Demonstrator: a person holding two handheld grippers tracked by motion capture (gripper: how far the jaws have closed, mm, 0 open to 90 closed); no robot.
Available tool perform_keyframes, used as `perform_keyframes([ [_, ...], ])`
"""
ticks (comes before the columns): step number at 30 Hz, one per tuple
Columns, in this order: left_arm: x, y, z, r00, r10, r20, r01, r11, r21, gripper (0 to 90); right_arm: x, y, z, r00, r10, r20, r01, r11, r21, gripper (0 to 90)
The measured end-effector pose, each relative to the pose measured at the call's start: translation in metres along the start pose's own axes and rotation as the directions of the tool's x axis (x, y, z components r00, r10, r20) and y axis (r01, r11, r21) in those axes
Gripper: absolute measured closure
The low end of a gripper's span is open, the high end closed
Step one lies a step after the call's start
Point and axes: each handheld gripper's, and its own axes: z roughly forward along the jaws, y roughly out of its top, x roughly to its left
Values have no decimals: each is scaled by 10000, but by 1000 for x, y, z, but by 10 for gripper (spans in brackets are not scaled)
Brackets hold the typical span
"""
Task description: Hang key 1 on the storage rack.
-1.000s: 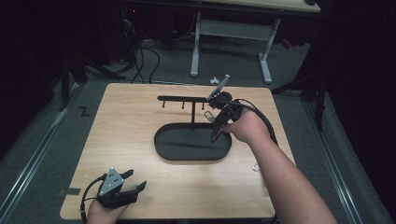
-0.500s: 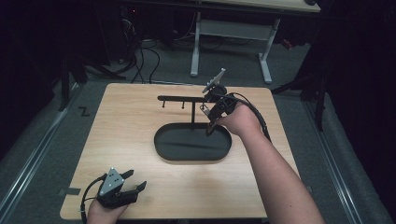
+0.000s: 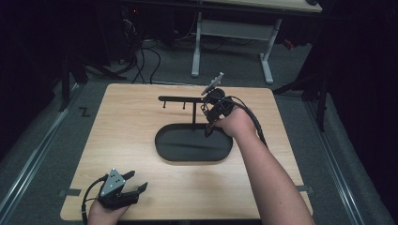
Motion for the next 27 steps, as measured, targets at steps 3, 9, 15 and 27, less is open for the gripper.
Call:
perform_keyframes([
  [3,-1,0,2,10000,60,79,-60,10000,56,334,-1,1,4,9998,113,143,-111,9999,-116,802],
  [9,-1,0,2,9999,81,120,-82,9999,70,334,0,3,11,9988,367,330,-360,9991,-218,797],
  [15,-1,0,2,9999,63,130,-64,9999,82,334,0,2,13,9991,351,254,-344,9990,-268,764],
  [27,-3,0,5,9998,132,165,-134,9998,149,334,-3,-30,4,9983,564,-131,-570,9973,-464,716],
])
